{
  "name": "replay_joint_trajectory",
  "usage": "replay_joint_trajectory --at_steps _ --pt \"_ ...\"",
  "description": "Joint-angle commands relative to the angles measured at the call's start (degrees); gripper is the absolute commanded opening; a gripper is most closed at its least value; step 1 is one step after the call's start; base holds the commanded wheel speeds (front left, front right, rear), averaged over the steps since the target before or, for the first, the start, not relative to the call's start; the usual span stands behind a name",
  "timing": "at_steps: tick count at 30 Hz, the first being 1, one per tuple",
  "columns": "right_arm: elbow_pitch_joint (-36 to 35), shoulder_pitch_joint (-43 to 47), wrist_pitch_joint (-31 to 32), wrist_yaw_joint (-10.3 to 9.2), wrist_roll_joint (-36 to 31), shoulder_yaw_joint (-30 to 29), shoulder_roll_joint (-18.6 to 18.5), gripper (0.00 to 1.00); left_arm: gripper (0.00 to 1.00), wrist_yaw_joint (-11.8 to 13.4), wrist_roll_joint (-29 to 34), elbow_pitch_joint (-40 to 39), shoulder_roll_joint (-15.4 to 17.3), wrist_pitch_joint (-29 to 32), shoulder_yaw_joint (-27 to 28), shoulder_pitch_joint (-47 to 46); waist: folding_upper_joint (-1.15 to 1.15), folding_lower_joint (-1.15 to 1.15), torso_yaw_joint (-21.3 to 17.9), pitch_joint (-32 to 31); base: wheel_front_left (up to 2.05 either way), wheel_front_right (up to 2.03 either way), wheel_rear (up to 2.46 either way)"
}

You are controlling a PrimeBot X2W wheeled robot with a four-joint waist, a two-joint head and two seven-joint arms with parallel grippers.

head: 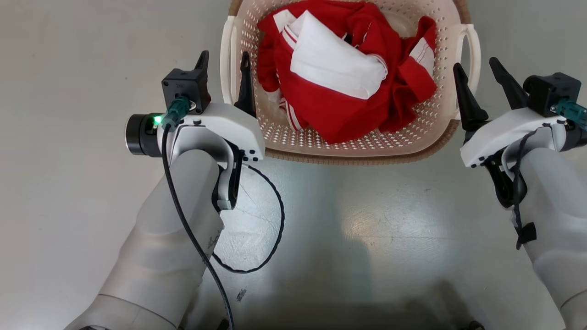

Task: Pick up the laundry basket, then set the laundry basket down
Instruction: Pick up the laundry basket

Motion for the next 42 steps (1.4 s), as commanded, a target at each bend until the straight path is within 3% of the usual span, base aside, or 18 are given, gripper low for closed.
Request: replay_joint_trajectory --at_steps 1,26,42 --pt "-0.28 1.04 -0.78 0.35 0.55 1.28 0.31 1.00 1.00 0.68 -0.35 -0.80 1.07 -0.35 0.72 -0.09 0.00 0.00 0.12 0.47 0.00 0.00 0.00" --pt "1.09 -2.60 -0.78 0.35 2.76 4.84 -0.73 1.00 1.00 2.04 -1.34 1.46 1.07 -0.35 -0.35 -4.24 0.00 0.00 0.38 6.21 0.00 0.00 0.00" --pt "9.15 -7.88 -0.78 0.35 6.96 10.10 1.53 1.00 1.00 1.17 -4.83 10.53 1.07 -0.35 -6.06 -8.99 0.00 0.00 -0.18 6.30 0.00 0.00 0.00"
